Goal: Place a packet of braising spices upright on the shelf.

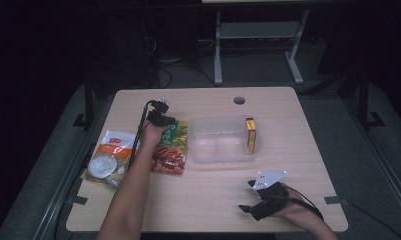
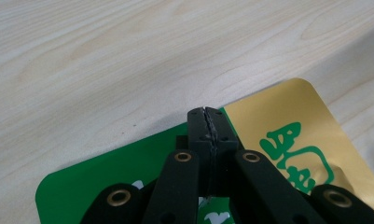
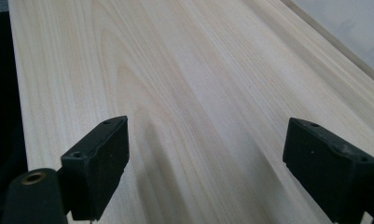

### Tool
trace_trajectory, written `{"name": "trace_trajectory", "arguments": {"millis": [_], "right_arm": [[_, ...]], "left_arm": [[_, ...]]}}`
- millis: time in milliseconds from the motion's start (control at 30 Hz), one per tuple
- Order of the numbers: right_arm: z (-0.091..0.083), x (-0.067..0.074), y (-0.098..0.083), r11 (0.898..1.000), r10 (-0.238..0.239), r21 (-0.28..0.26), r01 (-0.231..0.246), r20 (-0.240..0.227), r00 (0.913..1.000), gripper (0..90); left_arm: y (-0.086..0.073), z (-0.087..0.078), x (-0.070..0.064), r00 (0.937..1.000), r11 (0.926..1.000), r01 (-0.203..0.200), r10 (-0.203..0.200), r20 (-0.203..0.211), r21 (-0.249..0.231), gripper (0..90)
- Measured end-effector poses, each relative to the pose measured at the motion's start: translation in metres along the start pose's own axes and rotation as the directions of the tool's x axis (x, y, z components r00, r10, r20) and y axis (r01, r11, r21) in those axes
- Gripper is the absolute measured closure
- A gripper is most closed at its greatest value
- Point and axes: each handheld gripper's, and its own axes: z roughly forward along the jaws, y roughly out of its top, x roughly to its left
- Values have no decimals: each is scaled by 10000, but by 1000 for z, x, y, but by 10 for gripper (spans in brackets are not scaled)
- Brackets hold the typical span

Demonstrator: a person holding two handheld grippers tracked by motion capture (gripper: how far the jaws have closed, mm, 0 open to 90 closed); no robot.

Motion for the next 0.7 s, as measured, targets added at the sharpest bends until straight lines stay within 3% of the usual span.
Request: {"name": "trace_trajectory", "arguments": {"millis": [200,333,700], "right_arm": [[0,0,0,10000,31,0,-31,-8,10000,142],[0,0,0,10000,22,22,-22,-14,10000,141],[1,1,1,10000,39,64,-39,-16,10000,142]], "left_arm": [[-1,4,-1,9999,10000,67,-67,-152,10,897],[-1,3,-4,9996,9997,-142,146,-252,195,898],[-12,-6,-6,9996,9995,-279,279,5,166,900]]}}
